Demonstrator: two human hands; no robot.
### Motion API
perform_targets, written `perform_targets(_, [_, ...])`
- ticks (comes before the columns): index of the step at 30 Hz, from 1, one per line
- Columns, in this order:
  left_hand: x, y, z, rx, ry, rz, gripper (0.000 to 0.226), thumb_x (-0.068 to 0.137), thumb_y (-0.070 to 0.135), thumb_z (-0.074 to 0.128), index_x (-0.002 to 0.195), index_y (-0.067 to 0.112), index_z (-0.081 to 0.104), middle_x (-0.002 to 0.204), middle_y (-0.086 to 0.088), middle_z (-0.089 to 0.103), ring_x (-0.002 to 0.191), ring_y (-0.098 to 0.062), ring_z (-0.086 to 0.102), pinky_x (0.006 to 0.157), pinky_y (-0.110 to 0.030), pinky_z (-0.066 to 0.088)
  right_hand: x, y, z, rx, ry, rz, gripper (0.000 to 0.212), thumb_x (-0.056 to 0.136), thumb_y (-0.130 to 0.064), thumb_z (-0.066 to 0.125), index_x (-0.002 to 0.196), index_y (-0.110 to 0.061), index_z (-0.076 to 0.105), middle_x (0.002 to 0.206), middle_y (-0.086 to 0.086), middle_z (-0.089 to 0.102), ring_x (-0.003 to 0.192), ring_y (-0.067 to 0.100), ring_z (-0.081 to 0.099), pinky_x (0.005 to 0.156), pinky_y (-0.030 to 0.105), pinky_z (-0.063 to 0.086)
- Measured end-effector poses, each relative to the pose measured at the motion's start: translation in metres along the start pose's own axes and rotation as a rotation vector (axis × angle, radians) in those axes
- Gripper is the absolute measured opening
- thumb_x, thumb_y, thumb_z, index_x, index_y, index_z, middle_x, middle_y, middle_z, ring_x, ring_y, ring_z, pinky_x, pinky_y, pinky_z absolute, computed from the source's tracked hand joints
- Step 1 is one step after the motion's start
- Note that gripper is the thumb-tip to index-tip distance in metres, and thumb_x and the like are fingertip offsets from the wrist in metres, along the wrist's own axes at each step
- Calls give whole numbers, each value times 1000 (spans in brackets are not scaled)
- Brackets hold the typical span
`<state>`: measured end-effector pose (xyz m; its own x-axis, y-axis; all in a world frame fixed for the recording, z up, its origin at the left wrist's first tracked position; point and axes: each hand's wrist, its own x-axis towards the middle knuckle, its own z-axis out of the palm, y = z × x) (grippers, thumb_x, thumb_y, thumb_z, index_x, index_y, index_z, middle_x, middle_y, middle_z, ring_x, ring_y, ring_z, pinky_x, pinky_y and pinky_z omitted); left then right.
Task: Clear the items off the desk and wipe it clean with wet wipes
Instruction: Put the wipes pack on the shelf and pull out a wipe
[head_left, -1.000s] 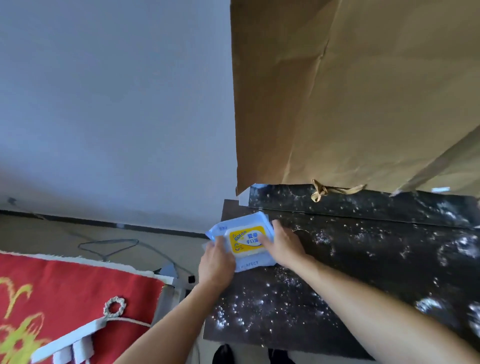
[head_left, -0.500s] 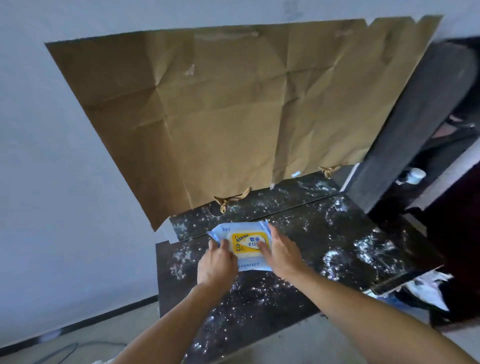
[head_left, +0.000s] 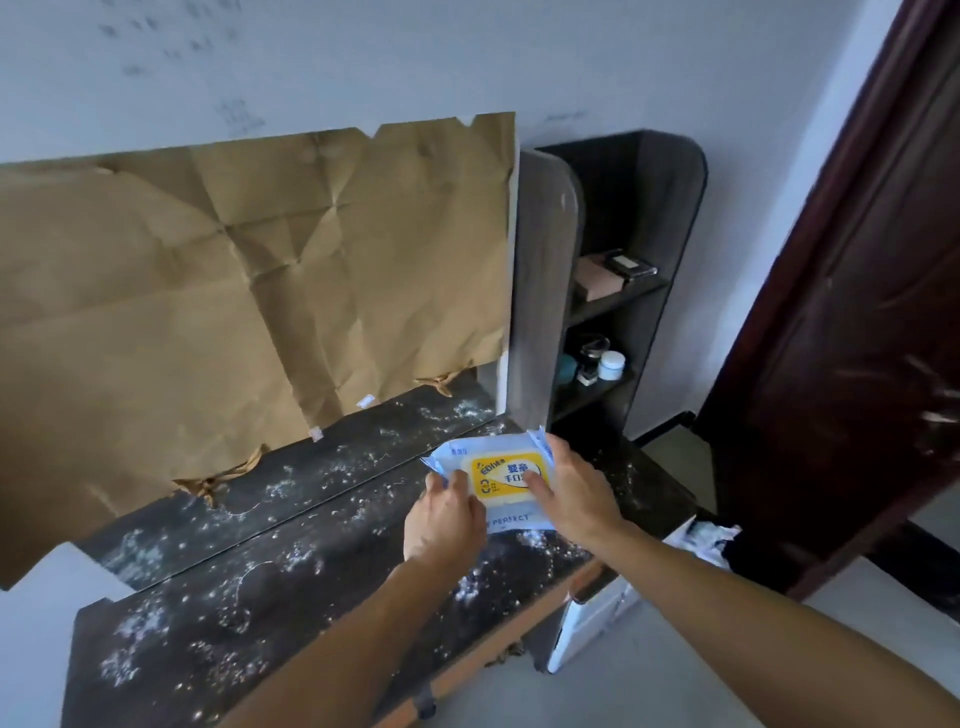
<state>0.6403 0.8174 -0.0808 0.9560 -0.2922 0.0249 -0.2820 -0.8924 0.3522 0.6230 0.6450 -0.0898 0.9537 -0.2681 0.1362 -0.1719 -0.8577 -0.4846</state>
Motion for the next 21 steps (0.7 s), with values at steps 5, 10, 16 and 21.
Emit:
perform_targets(5, [39,84,-2,-21,32,122,30,95,29,37,118,11,44,115,-13,47,88,-30,59,73,-38,51,26,61,-64,3,110,51,58,94,-43,49,142,-17,30,114,5,62,97,23,61,76,36,50])
perform_targets(10, [89,146,-10,-37,85,216,33,94,27,39,121,10,44,120,-14,45,92,-33,58,71,-38,45,68,101,-109,26,229,105,57,93,-45,49,141,-19,32,118,6,62,103,28,60,81,37,48])
perform_targets(16, [161,197,-15,-126,147,296,34,94,30,41,122,10,45,116,-12,45,96,-29,56,75,-38,47,143,129,-157,9,340,157,56,93,-44,50,142,-22,34,115,10,64,101,32,60,82,37,45])
perform_targets(21, [217,226,-21,-185,177,312,33,93,26,42,120,7,47,113,-13,44,97,-30,53,73,-38,45,201,144,-182,11,408,146,54,93,-40,51,141,-25,34,113,11,65,102,38,58,86,40,44])
